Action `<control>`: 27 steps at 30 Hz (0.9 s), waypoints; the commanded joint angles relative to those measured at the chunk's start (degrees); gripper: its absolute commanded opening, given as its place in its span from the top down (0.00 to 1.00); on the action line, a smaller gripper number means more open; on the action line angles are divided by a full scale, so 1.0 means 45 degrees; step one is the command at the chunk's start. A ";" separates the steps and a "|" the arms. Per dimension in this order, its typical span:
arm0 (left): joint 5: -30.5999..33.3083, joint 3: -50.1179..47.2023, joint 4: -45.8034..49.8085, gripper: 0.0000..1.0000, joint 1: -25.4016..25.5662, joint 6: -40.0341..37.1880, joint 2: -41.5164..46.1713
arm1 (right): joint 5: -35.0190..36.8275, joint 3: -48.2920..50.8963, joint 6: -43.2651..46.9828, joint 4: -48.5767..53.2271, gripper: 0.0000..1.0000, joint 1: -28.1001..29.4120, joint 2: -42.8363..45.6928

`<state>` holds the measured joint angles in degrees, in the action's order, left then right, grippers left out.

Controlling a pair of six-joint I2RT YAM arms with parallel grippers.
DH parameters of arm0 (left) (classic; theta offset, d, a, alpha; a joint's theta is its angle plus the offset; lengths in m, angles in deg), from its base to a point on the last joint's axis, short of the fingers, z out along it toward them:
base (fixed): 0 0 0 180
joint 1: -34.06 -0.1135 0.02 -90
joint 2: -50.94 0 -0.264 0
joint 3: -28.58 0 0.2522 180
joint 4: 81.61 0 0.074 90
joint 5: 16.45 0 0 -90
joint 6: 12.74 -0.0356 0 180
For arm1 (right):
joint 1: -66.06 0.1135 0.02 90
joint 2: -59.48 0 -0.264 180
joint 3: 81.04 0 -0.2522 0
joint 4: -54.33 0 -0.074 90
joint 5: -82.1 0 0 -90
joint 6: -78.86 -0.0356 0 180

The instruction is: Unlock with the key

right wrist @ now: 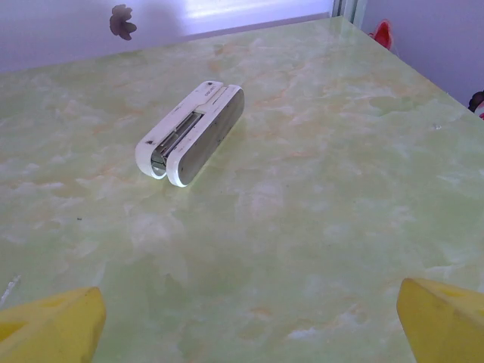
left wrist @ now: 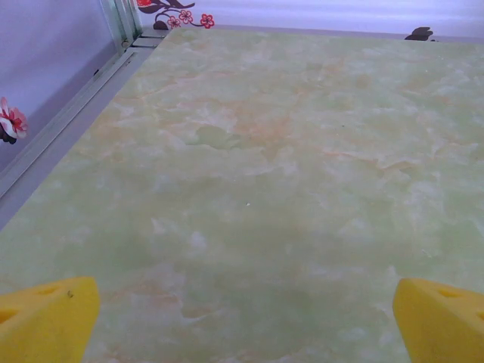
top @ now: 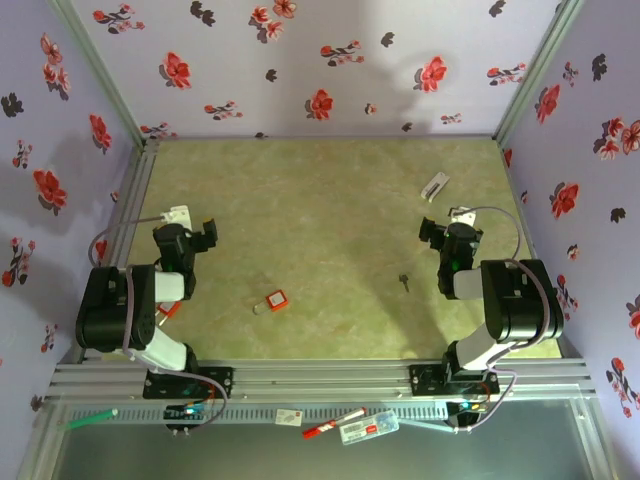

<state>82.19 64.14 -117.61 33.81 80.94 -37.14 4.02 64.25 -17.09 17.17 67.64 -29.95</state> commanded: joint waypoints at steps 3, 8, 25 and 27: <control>0.0286 -0.0011 -0.0563 0.00 0.0031 -0.0154 -0.0061 | -0.0072 -0.0266 0.0156 -0.0031 0.01 -0.0079 -0.0001; 0.0286 -0.0001 -0.0558 0.00 0.0035 -0.0154 -0.0063 | -0.0082 -0.0267 0.0153 -0.0026 0.01 -0.0081 0.0008; 0.0187 0.0061 -0.0375 0.00 0.0036 -0.0177 0.0039 | -0.0357 -0.0296 0.0110 0.0040 0.01 -0.0215 0.0029; 0.0188 0.0237 0.0197 0.00 0.0022 -0.0135 0.0377 | -0.0275 -0.0303 0.0114 0.0067 0.01 -0.0196 0.0064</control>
<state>82.19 64.14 -117.26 33.81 80.94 -37.03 2.89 64.22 -17.12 17.46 67.12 -29.95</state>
